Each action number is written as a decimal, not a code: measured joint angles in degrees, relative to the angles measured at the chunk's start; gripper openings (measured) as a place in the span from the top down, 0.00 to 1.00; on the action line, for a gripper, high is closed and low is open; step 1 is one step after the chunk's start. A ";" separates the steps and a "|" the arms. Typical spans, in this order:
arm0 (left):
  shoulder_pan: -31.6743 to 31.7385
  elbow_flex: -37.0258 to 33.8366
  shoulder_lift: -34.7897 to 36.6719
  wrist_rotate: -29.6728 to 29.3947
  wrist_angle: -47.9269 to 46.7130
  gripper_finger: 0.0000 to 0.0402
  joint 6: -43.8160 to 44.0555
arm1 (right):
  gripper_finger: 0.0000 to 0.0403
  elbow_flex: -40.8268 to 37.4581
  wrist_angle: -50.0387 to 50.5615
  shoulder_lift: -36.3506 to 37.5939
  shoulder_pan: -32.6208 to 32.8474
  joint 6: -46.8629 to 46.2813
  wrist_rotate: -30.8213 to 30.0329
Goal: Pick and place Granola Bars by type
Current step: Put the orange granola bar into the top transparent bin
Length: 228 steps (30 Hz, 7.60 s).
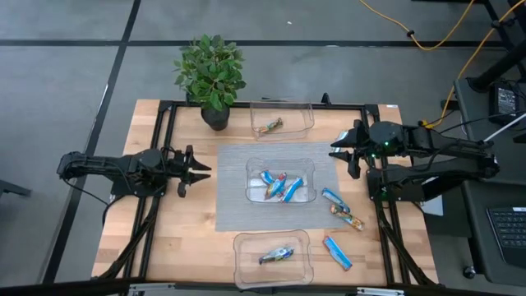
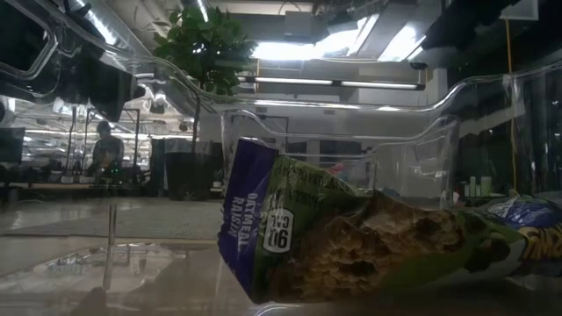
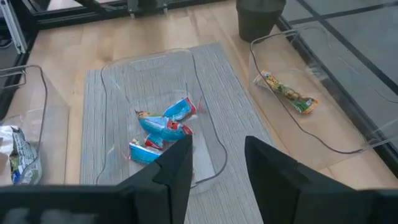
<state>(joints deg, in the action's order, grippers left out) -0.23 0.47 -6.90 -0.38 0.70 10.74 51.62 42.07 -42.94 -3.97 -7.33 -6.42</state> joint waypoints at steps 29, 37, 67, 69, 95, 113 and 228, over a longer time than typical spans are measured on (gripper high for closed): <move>-0.15 0.00 0.00 -1.51 0.25 0.72 -13.49 | 0.63 0.07 9.08 -13.01 -19.18 -14.72 -0.06; -0.15 0.00 0.00 -1.53 0.27 0.72 -13.49 | 0.63 0.07 10.20 -17.91 -28.04 -24.71 -4.51; -0.15 0.00 0.00 -1.53 0.33 0.72 -13.49 | 0.18 -3.54 7.26 -37.13 -32.22 -38.55 -7.52; -0.15 0.00 0.00 -1.52 0.33 0.72 -13.49 | 0.18 -4.93 6.78 -37.48 -32.26 -39.74 -7.52; -0.14 0.00 0.00 -1.53 0.33 0.72 -13.49 | 0.58 -15.41 -8.89 -37.59 -36.00 -42.13 -3.42; -0.15 0.00 -0.02 -1.52 0.33 0.72 -13.49 | 0.99 -15.34 -10.38 -34.37 -35.98 -35.81 0.46; -0.13 -0.02 -0.02 -1.51 0.33 0.72 -13.49 | 0.98 41.81 10.55 -67.38 -36.02 34.97 16.47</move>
<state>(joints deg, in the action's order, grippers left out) -0.36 0.45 -6.92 -1.89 1.04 -2.74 93.43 52.62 -110.32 -39.99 27.64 10.05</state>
